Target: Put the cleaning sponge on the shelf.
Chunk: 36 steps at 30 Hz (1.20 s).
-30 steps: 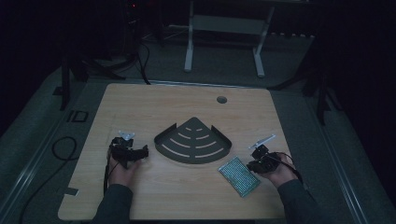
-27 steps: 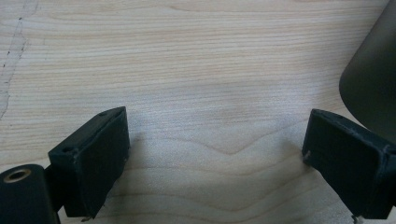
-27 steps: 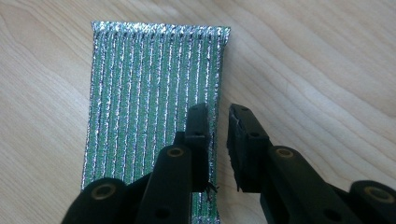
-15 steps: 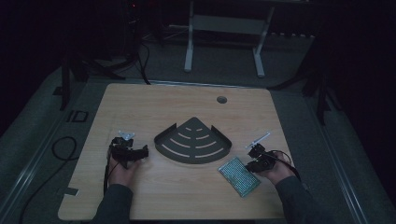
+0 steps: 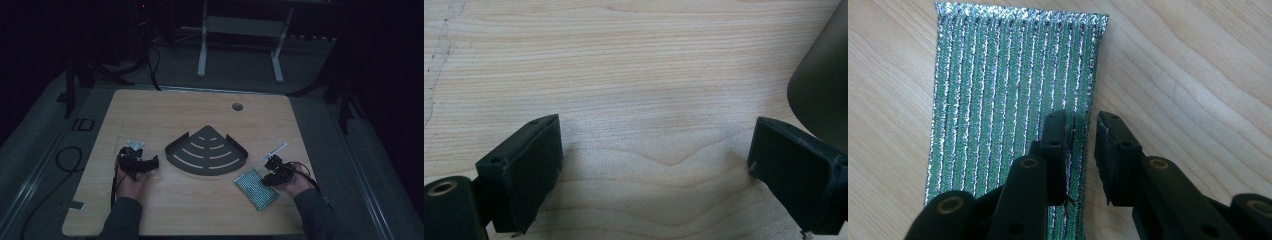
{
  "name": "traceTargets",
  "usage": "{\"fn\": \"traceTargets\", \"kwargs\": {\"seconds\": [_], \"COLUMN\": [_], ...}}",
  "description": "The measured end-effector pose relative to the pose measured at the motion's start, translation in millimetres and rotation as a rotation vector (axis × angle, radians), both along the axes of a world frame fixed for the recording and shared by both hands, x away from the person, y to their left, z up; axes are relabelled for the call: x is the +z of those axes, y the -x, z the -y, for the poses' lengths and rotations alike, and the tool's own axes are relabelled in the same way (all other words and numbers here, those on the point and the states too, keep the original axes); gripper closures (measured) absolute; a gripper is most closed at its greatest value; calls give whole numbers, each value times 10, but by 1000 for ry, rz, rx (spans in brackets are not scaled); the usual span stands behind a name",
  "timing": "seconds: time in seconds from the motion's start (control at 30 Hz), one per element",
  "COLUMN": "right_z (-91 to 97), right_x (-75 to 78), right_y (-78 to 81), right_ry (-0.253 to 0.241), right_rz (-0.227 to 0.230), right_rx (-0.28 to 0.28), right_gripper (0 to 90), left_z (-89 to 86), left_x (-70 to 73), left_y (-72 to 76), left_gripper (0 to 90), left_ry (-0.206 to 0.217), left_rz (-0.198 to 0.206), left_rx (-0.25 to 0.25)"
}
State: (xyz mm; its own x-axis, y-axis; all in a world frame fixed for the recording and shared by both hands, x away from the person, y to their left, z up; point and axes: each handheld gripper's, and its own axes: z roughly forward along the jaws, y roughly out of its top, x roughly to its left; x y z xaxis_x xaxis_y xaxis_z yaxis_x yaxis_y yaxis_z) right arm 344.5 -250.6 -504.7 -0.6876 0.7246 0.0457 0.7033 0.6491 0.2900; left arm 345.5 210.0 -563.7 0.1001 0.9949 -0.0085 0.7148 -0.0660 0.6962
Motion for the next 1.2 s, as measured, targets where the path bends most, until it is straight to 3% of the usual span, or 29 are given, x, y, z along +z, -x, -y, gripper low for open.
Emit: {"fn": "traceTargets", "kwargs": {"seconds": [0.1,0.3,0.53,0.73,0.83,0.93,1.2], "right_z": [3,45,25,26,43,27,-82], "right_x": [-3,-41,-47,-57,-65,-62,-15], "right_y": [-3,-72,-137,-266,-298,-299,-281], "right_ry": [-2,-24,-21,-22,-35,-27,59], "right_rz": [-4,-53,-107,-200,-226,-229,-201], "right_rx": [-2,-19,4,31,36,48,85], "right_gripper": [741,743,795,808,829,850,890], "left_z": [0,0,0,0,1,0,0], "left_x": [0,0,0,0,0,0,0], "left_y": [0,0,0,1,1,0,0], "left_gripper": [79,79,79,79,79,79,79], "left_ry": [0,0,0,0,0,0,0], "left_rz": [0,0,0,0,0,0,0], "left_rx": [0,0,1,0,1,0,0]}}
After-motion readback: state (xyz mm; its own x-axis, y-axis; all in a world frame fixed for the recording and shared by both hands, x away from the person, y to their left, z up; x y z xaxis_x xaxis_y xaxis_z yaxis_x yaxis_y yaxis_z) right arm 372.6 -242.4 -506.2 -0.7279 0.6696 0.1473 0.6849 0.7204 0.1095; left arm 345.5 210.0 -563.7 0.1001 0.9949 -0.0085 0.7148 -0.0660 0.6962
